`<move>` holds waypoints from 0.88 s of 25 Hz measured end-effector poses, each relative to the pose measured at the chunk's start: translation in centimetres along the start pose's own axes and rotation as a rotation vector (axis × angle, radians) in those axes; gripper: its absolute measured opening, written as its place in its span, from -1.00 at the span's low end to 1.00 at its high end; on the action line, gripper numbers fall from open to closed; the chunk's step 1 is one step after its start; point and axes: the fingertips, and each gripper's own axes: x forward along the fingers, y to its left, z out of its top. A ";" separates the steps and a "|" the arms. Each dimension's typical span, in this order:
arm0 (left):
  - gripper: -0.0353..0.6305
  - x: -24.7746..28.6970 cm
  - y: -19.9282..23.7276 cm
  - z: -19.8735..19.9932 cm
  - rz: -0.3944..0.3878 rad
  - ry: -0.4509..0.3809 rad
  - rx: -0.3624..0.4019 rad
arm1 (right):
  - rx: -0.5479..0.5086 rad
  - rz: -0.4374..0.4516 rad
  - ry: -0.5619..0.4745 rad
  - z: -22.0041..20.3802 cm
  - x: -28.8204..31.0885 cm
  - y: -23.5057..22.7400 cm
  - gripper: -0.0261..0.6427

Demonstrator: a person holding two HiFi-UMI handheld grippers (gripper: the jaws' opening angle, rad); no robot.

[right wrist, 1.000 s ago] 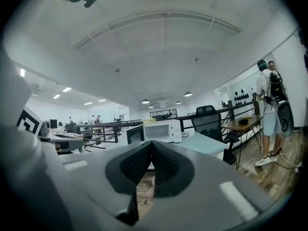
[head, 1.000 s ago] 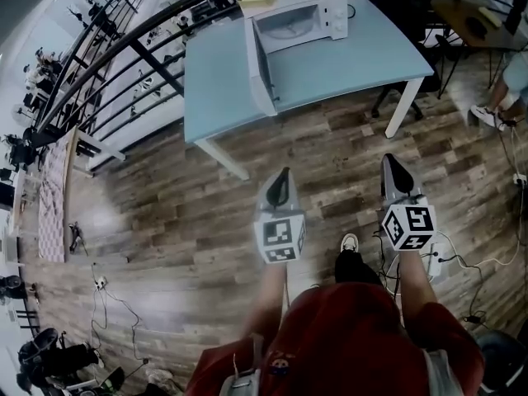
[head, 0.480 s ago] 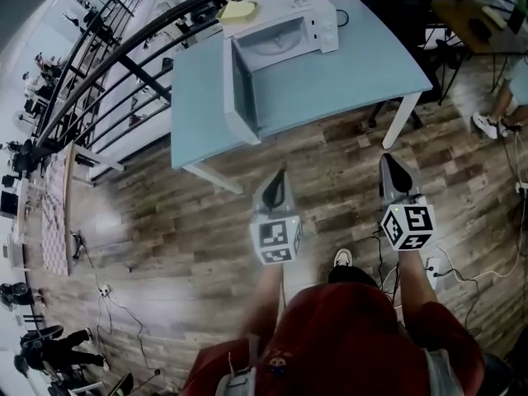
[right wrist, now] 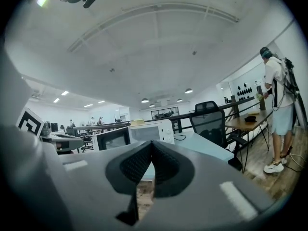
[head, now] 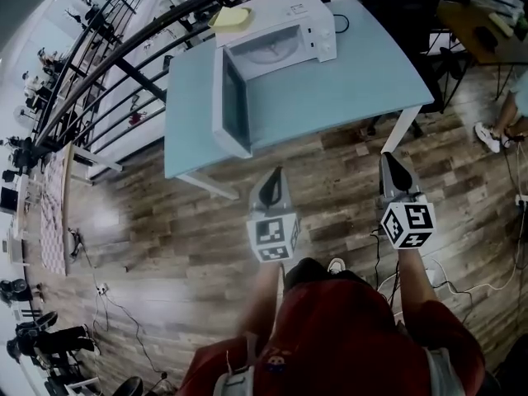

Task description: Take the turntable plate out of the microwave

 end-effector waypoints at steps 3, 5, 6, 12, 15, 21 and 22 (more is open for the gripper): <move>-0.90 2.1 -0.7 -0.9 0.001 0.006 -0.002 | -0.006 0.015 0.014 -1.0 1.5 -1.2 -0.93; -0.90 3.5 -0.7 -1.5 -0.002 0.009 -0.009 | -0.009 0.018 0.020 -1.6 2.6 -1.6 -0.93; -0.90 4.1 -0.2 -1.5 -0.004 0.008 -0.014 | -0.011 0.016 0.021 -1.6 3.3 -1.4 -0.93; -0.90 8.8 3.2 -1.2 -0.013 0.013 -0.021 | -0.016 0.001 0.029 -0.8 9.0 -1.4 -0.93; -0.90 11.7 4.7 -0.8 -0.019 0.014 -0.029 | -0.013 -0.001 0.035 -0.4 12.6 -1.9 -0.93; -0.90 17.6 8.8 -0.5 -0.020 0.029 -0.031 | -0.033 0.028 0.060 -0.1 20.5 -0.8 -0.93; -0.90 18.5 9.5 -0.4 -0.020 0.033 -0.030 | -0.035 0.031 0.064 0.0 21.7 -0.7 -0.93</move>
